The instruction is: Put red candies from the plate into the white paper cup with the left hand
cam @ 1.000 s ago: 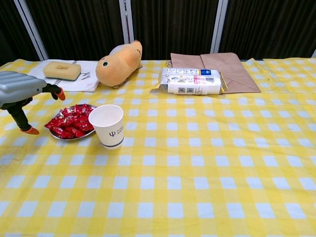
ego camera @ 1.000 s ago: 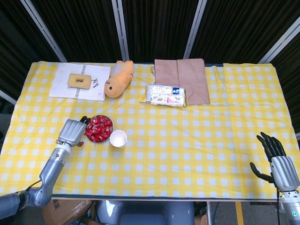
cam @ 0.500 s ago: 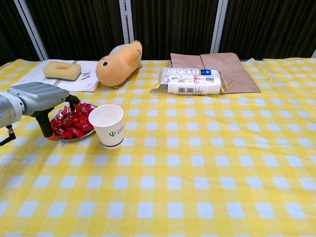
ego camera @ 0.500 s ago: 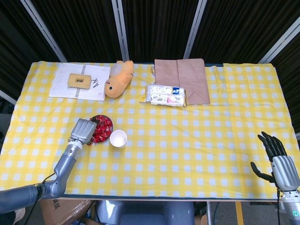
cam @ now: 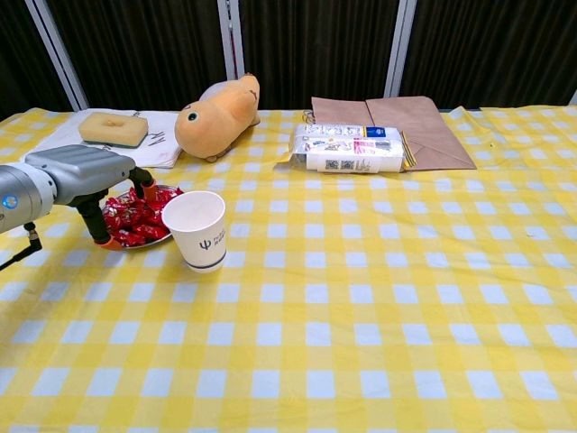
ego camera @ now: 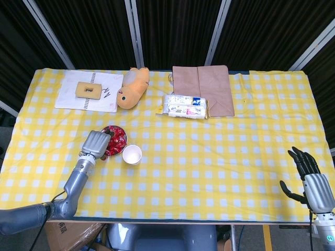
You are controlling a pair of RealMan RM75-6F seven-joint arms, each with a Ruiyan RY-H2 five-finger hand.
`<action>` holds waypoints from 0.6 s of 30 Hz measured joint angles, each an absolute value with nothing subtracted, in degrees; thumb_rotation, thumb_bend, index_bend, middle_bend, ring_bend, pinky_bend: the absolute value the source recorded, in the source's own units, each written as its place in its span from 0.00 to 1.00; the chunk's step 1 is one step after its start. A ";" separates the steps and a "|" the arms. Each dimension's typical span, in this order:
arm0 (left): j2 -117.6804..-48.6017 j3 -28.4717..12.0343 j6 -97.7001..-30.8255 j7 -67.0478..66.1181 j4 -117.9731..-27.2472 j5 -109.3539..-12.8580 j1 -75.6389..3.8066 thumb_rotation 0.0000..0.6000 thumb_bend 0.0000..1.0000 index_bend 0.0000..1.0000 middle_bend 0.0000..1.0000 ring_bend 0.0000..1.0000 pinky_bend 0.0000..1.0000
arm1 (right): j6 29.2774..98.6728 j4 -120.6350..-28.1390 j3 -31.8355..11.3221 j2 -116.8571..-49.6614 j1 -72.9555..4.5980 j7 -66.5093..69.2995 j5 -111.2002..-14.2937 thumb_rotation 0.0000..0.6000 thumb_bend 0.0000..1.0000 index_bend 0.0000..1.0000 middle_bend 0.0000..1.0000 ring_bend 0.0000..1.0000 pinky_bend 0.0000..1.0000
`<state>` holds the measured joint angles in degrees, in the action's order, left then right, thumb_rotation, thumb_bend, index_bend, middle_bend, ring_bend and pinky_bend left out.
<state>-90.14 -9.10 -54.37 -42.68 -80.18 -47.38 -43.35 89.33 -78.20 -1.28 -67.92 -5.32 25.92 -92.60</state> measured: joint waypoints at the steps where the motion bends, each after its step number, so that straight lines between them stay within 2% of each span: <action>1: -90.13 -9.07 -54.38 -42.63 -80.13 -47.22 -43.43 1.00 0.17 0.28 0.25 0.88 0.87 | 89.37 -78.23 -1.27 -67.91 -5.30 25.92 -92.62 1.00 0.42 0.00 0.00 0.00 0.00; 18: -91.02 -9.06 -53.91 -40.26 -79.09 -44.70 -44.78 1.00 0.17 0.29 0.26 0.88 0.87 | 89.31 -78.23 -1.39 -67.89 -5.28 26.20 -92.44 1.00 0.42 0.00 0.00 0.00 0.00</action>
